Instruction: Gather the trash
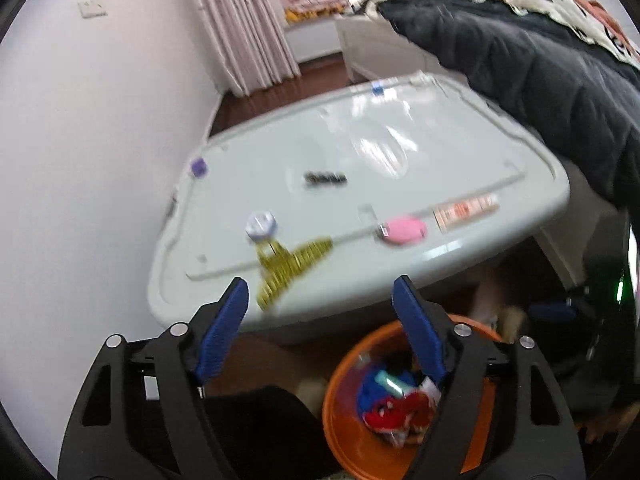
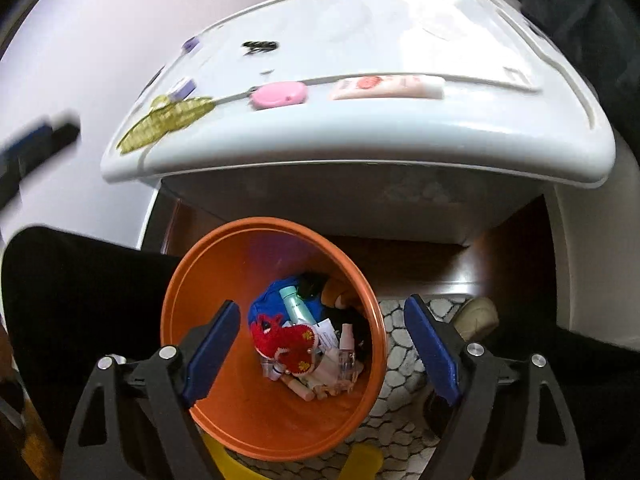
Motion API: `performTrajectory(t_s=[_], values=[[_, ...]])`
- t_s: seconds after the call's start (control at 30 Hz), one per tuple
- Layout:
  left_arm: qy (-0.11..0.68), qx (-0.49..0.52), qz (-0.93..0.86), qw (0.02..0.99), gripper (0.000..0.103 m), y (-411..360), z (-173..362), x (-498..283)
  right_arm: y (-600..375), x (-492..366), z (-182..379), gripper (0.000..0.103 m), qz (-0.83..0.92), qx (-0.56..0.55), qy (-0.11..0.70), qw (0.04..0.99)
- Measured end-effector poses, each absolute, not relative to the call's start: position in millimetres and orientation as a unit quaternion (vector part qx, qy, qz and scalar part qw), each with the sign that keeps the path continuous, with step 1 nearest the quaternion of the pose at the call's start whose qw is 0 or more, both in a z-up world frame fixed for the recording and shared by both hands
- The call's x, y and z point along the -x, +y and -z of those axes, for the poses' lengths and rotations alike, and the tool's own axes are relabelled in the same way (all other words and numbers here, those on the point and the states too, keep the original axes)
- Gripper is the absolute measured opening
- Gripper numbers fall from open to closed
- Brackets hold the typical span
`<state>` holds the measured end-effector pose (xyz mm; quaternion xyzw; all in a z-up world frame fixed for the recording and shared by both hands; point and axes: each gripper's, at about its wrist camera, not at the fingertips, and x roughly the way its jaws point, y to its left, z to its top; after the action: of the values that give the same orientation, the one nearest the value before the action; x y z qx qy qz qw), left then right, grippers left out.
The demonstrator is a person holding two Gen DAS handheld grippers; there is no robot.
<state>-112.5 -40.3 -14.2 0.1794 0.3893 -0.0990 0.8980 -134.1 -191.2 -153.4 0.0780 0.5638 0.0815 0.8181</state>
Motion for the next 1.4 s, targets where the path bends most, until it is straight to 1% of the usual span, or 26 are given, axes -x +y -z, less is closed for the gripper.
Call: performTrajectory(t_s=[0.13,0.23,0.37,0.83,1.0,1.4], values=[[0.367,-0.173,0.09,0.91,0.08,-41.3,-2.7,104.8,-185.4,129.6,148.0,0.083,-0.083,-0.04,0.551,0.83],[0.352,-0.166,0.084,0.917,0.082,-40.0,-11.9,104.8,-184.1,129.2,148.6,0.084,-0.084,-0.033,0.551,0.83],[0.338,-0.16,0.078,0.924,0.087,-38.1,-22.7,104.3,-182.9,127.9,151.0,0.084,-0.085,-0.032,0.554,0.828],[0.333,-0.101,0.101,0.932,0.09,-26.7,-37.5,94.2,-175.8,129.3,152.6,0.084,-0.089,-0.016,0.553,0.828],[0.305,-0.08,0.114,0.942,0.09,-23.4,-46.4,95.6,-172.5,129.3,155.5,0.084,-0.091,-0.011,0.557,0.825],[0.276,-0.101,0.095,0.951,0.09,-32.3,-57.9,91.4,-172.5,128.9,156.8,0.085,-0.094,-0.011,0.559,0.823]])
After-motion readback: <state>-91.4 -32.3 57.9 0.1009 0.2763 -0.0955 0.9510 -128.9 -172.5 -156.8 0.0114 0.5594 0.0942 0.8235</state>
